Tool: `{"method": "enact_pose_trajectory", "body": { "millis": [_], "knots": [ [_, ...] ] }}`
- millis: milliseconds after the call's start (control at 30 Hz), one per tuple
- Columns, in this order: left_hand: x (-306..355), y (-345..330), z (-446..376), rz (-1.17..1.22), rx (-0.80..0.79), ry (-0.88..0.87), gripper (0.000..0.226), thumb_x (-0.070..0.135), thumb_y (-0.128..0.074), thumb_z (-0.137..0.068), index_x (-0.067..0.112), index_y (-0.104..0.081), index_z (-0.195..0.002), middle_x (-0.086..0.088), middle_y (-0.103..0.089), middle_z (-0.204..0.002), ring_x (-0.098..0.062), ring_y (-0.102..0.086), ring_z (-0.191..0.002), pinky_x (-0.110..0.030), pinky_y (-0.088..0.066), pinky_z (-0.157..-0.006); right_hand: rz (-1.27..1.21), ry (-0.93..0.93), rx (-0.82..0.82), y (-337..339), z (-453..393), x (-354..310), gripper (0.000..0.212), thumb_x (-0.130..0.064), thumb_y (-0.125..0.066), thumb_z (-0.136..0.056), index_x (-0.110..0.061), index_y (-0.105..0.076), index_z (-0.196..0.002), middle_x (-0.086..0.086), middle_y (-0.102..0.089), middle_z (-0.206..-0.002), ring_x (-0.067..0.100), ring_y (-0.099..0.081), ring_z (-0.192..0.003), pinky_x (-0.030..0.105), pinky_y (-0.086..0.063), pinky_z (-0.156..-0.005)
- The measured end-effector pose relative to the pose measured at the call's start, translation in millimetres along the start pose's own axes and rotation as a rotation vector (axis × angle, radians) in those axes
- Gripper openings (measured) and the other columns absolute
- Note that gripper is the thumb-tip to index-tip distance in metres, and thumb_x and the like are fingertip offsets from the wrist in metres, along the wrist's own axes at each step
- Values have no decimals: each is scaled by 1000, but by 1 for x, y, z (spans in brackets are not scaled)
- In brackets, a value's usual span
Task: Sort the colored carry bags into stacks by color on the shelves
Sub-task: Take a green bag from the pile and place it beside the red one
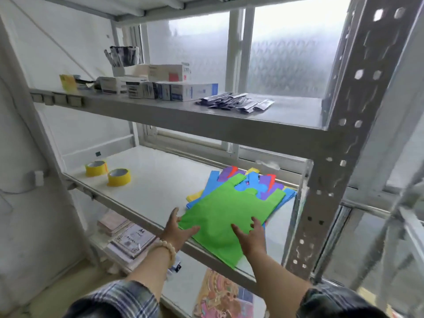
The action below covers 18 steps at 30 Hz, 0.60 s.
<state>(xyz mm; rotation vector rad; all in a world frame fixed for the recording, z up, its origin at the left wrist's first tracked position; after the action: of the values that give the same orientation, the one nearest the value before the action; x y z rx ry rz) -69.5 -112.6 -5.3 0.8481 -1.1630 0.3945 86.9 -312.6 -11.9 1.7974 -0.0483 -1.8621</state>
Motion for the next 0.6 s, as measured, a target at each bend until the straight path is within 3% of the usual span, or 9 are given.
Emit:
{"method": "enact_pose_trajectory", "body": {
  "millis": [167,467,600],
  "knots": [
    [12,-26,-61,-14,-67,-48,98,24,-78,-73,17,-15,-148,-10,-40,-142,-24,-41,-131,-31,-38,-107,42,-43,86,2,-51,5,80,-32,-74,-79,-5,-34,-143,19,-41,-141,31,-43,-130,38,-37,-108],
    [-6,-49,-145,-186,-190,-28,101,32,-78,-72,14,-14,-148,-13,-37,-145,-26,-40,-132,-37,-33,-112,93,-221,250,14,-96,33,79,-37,-71,-80,-7,-35,-143,18,-41,-141,33,-46,-127,41,-41,-103],
    [-15,-67,-172,-396,-271,-20,105,45,-75,-71,14,-12,-149,-14,-30,-150,-30,-33,-137,-38,-30,-113,87,-333,305,12,-97,49,78,-38,-71,-80,-6,-36,-142,18,-42,-141,33,-48,-126,39,-41,-102]
  ]
}}
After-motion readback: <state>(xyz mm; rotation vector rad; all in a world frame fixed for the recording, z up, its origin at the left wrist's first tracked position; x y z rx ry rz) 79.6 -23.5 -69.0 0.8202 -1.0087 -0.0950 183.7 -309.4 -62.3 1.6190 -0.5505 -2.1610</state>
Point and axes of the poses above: each hand's wrist, its own z-axis away from the middle knuckle, its own y-axis out of the back of the hand, x = y × z, the point moved 10 cm from there along -z, towards the middle knuckle
